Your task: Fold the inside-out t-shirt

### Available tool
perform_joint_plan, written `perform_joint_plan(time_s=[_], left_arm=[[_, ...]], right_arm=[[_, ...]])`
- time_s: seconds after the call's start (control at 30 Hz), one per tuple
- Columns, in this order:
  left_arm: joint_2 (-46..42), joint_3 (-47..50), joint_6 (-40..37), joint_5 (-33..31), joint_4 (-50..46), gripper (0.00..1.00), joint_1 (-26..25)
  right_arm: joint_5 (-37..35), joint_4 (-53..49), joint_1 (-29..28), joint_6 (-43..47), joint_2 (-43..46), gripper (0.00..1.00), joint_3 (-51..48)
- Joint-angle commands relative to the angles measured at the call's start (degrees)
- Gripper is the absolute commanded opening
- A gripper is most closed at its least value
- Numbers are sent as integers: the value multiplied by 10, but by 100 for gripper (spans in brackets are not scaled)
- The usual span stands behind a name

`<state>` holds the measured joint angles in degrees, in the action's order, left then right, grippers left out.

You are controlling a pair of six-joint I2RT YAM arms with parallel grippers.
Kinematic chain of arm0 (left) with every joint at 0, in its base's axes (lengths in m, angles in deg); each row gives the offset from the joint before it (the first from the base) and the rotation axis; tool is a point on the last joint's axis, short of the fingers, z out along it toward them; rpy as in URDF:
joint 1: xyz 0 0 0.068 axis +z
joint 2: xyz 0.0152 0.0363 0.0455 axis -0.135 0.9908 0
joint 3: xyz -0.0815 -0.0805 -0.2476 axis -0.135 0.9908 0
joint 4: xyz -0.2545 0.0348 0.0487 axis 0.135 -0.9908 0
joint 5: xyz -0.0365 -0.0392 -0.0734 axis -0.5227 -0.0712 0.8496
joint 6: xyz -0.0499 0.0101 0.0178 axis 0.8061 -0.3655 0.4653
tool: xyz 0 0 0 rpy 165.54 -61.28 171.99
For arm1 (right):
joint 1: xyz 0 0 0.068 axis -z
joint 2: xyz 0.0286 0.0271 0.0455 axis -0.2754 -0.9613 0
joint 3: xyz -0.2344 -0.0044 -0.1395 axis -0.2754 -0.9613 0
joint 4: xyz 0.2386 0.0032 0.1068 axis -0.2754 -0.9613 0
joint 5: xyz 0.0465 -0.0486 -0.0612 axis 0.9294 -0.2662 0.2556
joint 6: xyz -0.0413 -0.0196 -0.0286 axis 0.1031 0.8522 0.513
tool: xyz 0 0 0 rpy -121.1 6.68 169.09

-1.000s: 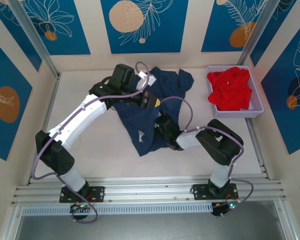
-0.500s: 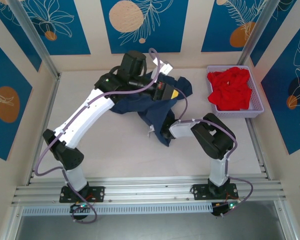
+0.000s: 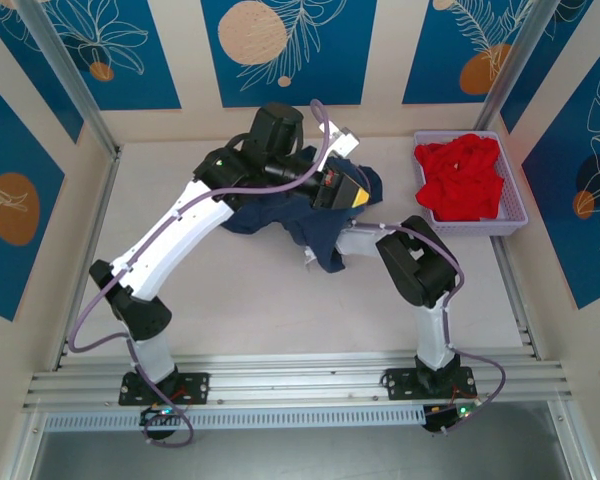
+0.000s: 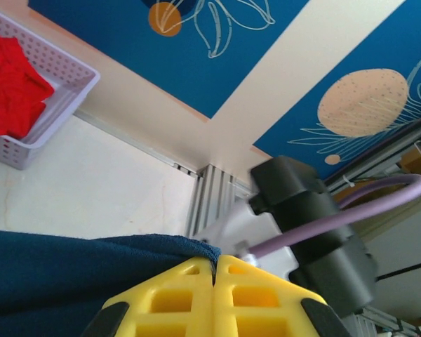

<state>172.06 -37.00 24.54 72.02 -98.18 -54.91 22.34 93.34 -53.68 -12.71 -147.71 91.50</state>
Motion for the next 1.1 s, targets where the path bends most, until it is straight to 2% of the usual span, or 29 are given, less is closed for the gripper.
perform_joint_plan(time_s=[0.0,0.43,0.53,0.67,0.77,0.83,0.97,1.07], left_arm=[[-23,-34,-4,57,2,0,-24],[-71,-35,11,72,23,0,-48],[-80,-35,-13,19,0,0,-46],[-74,-32,-43,-97,-51,0,-37],[-61,-29,-53,-172,-75,0,-31],[-52,-28,-54,-190,-80,0,-28],[-39,-28,-50,-163,-77,0,-27],[-40,-26,-45,-105,-64,0,-28]], right_arm=[[-1,-65,8,-5,-14,80,35],[39,-163,39,28,-45,87,122],[98,-156,45,30,-13,87,99],[210,-110,48,35,62,87,34],[259,-83,47,34,107,87,-5],[278,-74,47,34,123,86,-16],[272,-73,47,32,120,87,-7],[197,-103,45,34,81,86,33]])
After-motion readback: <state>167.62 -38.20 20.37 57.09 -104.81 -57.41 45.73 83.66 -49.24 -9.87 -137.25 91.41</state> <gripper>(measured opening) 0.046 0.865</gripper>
